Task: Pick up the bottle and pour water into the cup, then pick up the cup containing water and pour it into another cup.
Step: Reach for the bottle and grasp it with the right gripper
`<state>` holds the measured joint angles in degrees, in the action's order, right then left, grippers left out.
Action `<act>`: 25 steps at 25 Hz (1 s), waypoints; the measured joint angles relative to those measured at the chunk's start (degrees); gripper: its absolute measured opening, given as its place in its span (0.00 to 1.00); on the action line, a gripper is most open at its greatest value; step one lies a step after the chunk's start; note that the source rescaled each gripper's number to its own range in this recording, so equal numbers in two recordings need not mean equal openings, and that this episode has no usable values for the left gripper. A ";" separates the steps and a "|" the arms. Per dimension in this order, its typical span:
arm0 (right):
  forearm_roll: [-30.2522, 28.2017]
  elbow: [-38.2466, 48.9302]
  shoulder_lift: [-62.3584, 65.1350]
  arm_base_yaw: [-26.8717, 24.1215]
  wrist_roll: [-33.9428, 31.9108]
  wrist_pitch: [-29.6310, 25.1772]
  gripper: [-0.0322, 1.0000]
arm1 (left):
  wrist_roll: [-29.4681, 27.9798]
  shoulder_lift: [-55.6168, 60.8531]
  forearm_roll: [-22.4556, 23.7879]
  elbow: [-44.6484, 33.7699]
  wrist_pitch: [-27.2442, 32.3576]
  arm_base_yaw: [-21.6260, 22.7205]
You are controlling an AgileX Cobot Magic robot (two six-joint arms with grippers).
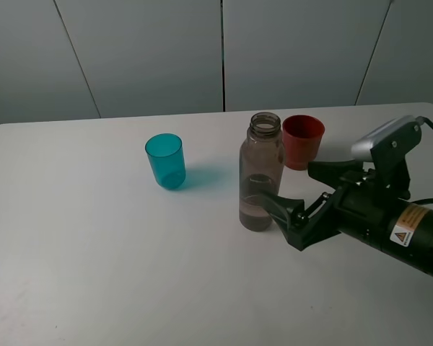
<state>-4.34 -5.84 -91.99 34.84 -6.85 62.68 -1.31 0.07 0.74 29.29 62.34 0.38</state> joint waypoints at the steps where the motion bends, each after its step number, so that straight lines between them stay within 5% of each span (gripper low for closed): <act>1: 0.48 -0.45 -1.39 0.00 0.00 1.08 1.00 | 0.00 0.00 0.00 0.00 0.00 0.00; 25: -2.99 -12.00 -19.09 0.00 0.61 6.05 1.00 | 0.35 0.00 0.00 0.00 0.00 0.00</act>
<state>-7.33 -17.84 -111.08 34.84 -6.24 68.74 -0.96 0.07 0.74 29.29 62.34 0.38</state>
